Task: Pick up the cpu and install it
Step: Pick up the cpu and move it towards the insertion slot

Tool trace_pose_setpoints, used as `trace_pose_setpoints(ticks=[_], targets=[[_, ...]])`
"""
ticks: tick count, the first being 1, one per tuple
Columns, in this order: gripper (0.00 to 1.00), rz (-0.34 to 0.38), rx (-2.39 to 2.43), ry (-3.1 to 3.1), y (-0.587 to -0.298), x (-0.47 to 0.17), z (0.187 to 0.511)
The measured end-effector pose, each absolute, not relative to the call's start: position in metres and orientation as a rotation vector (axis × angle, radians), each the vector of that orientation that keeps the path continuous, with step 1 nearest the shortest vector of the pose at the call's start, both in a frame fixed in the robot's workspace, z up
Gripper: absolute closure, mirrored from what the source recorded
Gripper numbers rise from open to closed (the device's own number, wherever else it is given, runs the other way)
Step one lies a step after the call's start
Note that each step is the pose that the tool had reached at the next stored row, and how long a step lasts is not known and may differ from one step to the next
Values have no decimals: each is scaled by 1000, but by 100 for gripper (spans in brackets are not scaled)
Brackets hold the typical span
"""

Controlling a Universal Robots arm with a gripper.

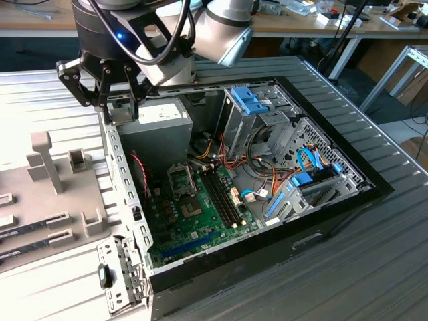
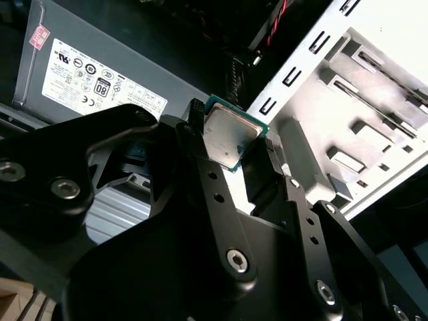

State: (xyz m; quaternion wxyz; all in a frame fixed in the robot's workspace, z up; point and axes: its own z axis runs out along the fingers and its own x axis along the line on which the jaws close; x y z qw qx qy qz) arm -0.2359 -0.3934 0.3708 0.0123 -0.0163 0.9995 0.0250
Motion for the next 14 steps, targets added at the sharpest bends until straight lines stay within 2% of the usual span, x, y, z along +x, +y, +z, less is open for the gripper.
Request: trace_pose_setpoints(ticks=[14], targets=[[53, 78, -51, 3116, -393, -223, 367]])
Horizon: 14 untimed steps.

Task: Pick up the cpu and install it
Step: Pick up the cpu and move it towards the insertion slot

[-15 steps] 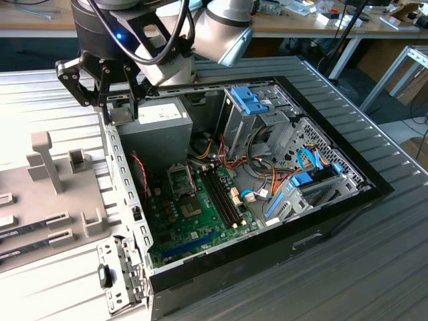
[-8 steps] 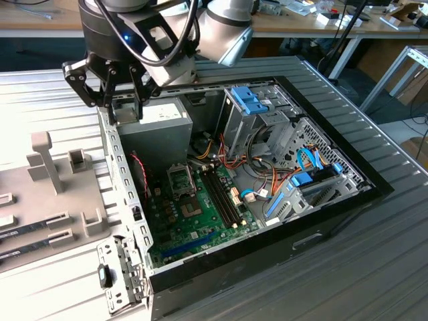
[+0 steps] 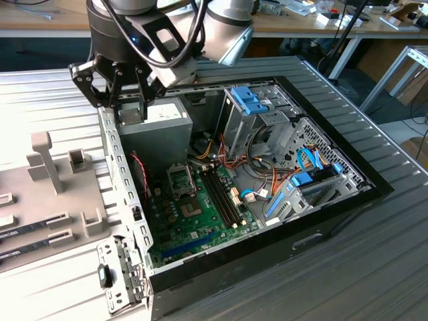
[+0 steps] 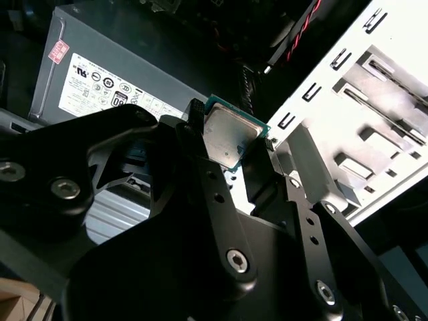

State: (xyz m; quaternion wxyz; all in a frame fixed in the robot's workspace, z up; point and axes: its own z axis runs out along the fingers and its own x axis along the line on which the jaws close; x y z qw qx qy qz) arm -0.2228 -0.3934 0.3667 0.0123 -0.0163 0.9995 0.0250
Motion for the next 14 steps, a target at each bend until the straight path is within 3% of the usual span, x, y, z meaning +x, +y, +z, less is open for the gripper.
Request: trace_pose_setpoints(ticks=[14], targets=[[53, 78, -51, 3116, -393, -210, 363]])
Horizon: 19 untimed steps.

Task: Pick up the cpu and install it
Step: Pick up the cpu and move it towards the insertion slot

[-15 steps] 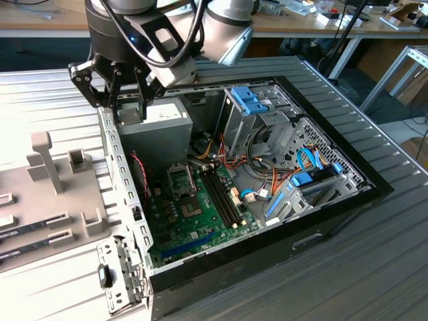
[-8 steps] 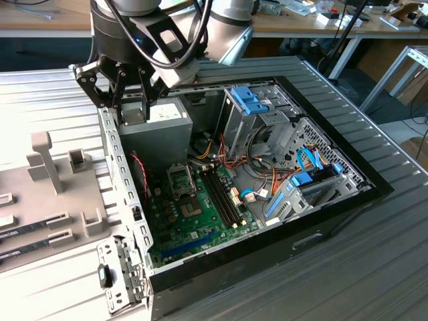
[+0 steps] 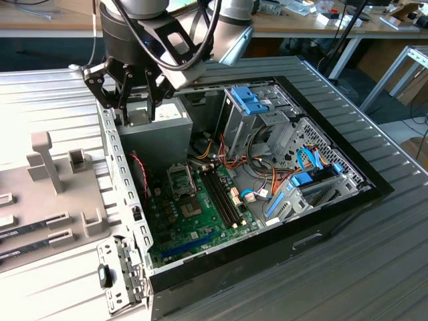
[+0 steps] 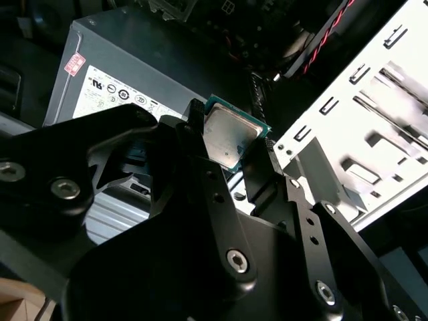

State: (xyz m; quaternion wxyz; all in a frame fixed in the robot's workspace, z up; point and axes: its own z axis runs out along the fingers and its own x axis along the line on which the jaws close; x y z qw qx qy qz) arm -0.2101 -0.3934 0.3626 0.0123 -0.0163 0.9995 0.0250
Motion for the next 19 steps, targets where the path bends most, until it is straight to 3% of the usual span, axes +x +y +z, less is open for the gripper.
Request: trace_pose_setpoints(ticks=[19], targets=[[53, 78, -51, 3116, -393, -190, 356]])
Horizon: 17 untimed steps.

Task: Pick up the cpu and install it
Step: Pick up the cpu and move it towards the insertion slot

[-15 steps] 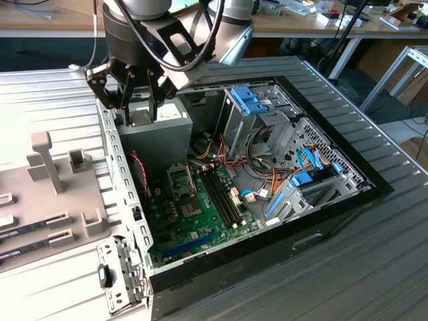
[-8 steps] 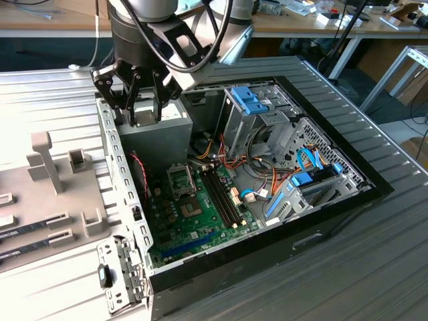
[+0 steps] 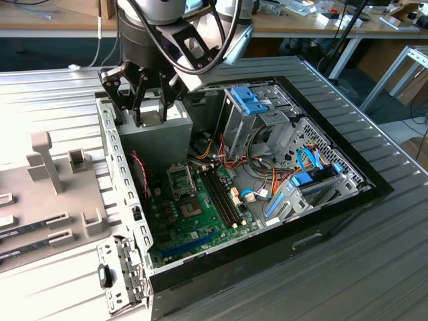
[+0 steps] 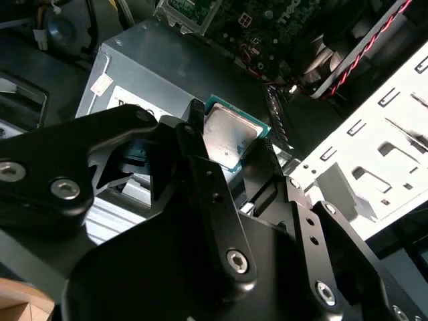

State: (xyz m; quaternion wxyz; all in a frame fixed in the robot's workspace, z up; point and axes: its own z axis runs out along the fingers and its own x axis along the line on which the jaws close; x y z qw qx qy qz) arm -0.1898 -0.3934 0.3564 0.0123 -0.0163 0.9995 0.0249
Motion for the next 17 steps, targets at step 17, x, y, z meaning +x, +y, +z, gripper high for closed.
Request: trace_pose_setpoints(ticks=[17], targets=[[53, 78, -51, 3116, -394, -173, 350]])
